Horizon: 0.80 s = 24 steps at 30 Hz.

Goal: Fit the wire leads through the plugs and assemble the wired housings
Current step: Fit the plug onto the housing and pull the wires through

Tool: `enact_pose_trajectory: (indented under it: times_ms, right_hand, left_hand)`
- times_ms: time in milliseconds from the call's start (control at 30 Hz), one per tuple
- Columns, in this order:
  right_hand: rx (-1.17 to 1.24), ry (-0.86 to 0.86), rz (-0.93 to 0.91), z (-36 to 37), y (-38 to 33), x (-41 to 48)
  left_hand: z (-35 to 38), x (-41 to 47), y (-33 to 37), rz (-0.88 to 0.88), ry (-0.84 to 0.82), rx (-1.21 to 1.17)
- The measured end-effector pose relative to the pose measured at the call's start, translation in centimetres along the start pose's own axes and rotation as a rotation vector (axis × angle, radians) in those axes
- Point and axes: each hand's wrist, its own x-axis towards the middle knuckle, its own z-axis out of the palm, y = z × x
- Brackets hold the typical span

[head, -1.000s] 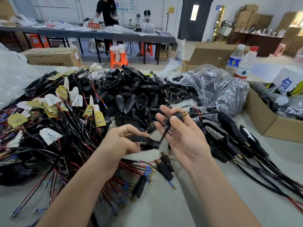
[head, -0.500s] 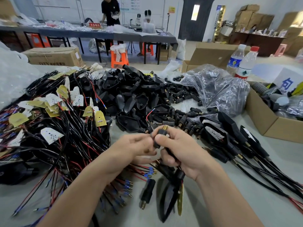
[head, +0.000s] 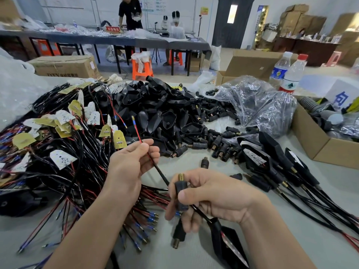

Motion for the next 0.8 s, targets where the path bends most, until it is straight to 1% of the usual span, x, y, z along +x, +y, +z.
enact_pose_trajectory:
  times_ms: [67, 133, 233, 300, 400, 433, 500, 567, 700, 800]
  right_hand:
    - [-0.096, 0.021, -0.019, -0.2, 0.2, -0.4]
    - [-0.105, 0.139, -0.07, -0.7, 0.3, -0.6]
    - [0.085, 0.407, -0.241, -1.8, -0.2, -0.5]
    - [0.198, 0.596, -0.345, -2.4, -0.4, -0.1]
    - [0.248, 0.775, -0.377, -3.0, 0.2, 0.8]
    - [0.245, 0.818, -0.369, -3.0, 0.4, 1.2]
    - [0.222, 0.885, -0.357, -2.9, 0.8, 1.8]
    - [0.197, 0.907, -0.355, -2.9, 0.9, 2.2]
    - [0.173, 0.917, -0.373, -2.9, 1.1, 2.6]
    - [0.228, 0.932, -0.393, -2.9, 1.1, 2.7]
  left_hand:
    - [0.1, 0.1, -0.1, 0.038, 0.019, 0.053]
    - [-0.1, 0.2, 0.0, 0.08, 0.053, 0.115]
    - [-0.5, 0.1, 0.2, 0.179, 0.086, 0.299]
    - [-0.4, -0.3, 0.1, 0.276, 0.083, 0.437]
    - [0.0, -1.1, -0.2, 0.459, 0.101, 0.726]
    - [0.2, -1.4, -0.3, 0.521, 0.09, 0.785]
    - [0.3, -1.7, -0.5, 0.601, 0.032, 0.828]
    - [0.4, -1.9, -0.9, 0.616, -0.001, 0.849]
    - [0.7, -2.4, -1.4, 0.692, 0.008, 0.935]
    - [0.7, -2.4, -1.3, 0.777, 0.017, 1.043]
